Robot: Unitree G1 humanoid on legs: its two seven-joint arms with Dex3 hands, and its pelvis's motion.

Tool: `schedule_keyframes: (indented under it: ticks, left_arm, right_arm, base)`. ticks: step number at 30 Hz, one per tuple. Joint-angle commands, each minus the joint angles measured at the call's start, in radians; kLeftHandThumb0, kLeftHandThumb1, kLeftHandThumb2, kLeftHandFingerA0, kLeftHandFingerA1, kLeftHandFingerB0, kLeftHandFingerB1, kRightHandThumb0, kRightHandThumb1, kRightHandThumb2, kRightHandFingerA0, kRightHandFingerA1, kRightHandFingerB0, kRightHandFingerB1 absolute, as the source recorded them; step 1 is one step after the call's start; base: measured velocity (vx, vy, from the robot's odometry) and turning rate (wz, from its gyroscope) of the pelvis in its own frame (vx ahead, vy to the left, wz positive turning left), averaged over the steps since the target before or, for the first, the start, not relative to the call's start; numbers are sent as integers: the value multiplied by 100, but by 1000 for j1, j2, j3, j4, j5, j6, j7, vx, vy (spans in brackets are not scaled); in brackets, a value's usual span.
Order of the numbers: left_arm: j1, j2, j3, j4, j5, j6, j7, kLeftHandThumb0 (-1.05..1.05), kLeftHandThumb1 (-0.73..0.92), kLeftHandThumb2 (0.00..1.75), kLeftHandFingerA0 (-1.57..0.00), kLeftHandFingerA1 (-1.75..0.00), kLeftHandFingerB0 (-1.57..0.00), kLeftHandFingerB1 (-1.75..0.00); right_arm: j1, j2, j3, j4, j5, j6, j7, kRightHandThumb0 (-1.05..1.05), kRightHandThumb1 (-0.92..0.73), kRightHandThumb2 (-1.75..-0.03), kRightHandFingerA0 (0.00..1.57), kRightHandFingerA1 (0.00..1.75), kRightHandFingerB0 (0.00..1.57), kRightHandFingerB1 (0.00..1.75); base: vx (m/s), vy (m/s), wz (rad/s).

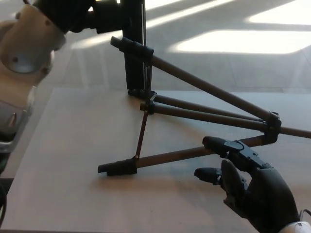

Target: Use both hands of the robot to pick up the tripod lying in the middle of the desk and make it stand upright on the desk

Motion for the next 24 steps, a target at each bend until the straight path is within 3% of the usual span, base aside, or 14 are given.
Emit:
schedule_keyframes:
  ticks: [1, 4, 5, 7, 8, 12, 13, 14, 16, 17, 19, 20, 21, 24]
  left_arm:
    - [-130, 96, -380, 62, 600, -108, -122, -92, 57, 97, -2, -41, -10, -40]
    - [-156, 95, -446, 104, 671, -108, -133, -93, 55, 98, -1, -21, -9, -36]
    - [-167, 85, -465, 128, 683, -104, -129, -96, 59, 65, 0, -38, -9, -35]
    - [-203, 63, -510, 182, 717, -102, -128, -94, 58, 69, 0, -34, -7, -36]
    - [-229, 41, -532, 217, 732, -102, -114, -87, 50, 95, 0, -21, -5, -36]
    - [-286, 13, -587, 270, 773, -101, -109, -92, 54, 96, -1, -18, -3, -30]
    - [-331, -6, -627, 312, 816, -134, -86, -98, 62, 65, 0, -41, -7, -35]
    - [-368, -24, -662, 341, 855, -146, -80, -95, 56, 101, -3, -24, -3, -27]
    - [-405, -42, -696, 369, 877, -143, -87, -95, 56, 102, -4, -17, -3, -19]
    - [-418, -55, -710, 382, 887, -140, -72, -98, 64, 67, 0, -36, -6, -32]
    - [-462, -74, -755, 425, 927, -142, -62, -89, 51, 99, -2, -13, -6, -19]
    - [-470, -78, -767, 439, 936, -143, -50, -95, 67, 61, -1, -32, -8, -29]
    - [-497, -93, -796, 477, 964, -146, -27, -88, 53, 98, -11, -13, -10, -29]
    - [-551, -123, -836, 550, 976, -146, 8, -90, 51, 93, -9, -16, -9, -24]
  right_arm:
    - [68, 7, 14, -15, -24, 90, -61, -80, -85, -65, 37, 101, 38, 63]
    - [76, 8, 14, -20, -26, 99, -69, -79, -84, -65, 40, 99, 40, 61]
    - [79, 6, 11, -20, -21, 100, -64, -79, -84, -65, 40, 101, 40, 62]
    - [87, 4, 7, -15, -16, 101, -62, -79, -83, -65, 41, 101, 40, 61]
    - [87, 11, 4, -13, -18, 119, -77, -82, -81, -64, 44, 100, 42, 60]
    - [88, -12, 16, 11, -36, 106, -57, -81, -84, -65, 40, 105, 38, 62]
    - [95, 4, 14, 22, -32, 108, -70, -79, -81, -64, 43, 103, 40, 60]
    - [101, 0, 20, 24, -34, 112, -67, -80, -81, -65, 43, 101, 38, 59]
    - [104, -4, 24, 28, -35, 109, -62, -79, -82, -64, 44, 101, 38, 59]
    - [110, -8, 32, 38, -45, 93, -58, -78, -82, -65, 43, 101, 37, 57]
    - [111, -7, 40, 46, -50, 87, -57, -78, -82, -64, 44, 104, 38, 61]
    - [110, -10, 42, 49, -53, 84, -56, -77, -82, -65, 44, 108, 38, 63]
    - [109, -18, 47, 54, -61, 78, -51, -78, -83, -65, 42, 111, 37, 65]
    - [114, -25, 52, 59, -66, 79, -48, -77, -83, -65, 43, 114, 37, 64]
  base:
    - [0, 0, 0]
    - [0, 0, 0]
    - [0, 0, 0]
    - [0, 0, 0]
    - [0, 0, 0]
    - [0, 0, 0]
    - [0, 0, 0]
    - [0, 0, 0]
    - [0, 0, 0]
    - [0, 0, 0]
    - [0, 0, 0]
    - [0, 0, 0]
    - [0, 0, 0]
    - [0, 0, 0]
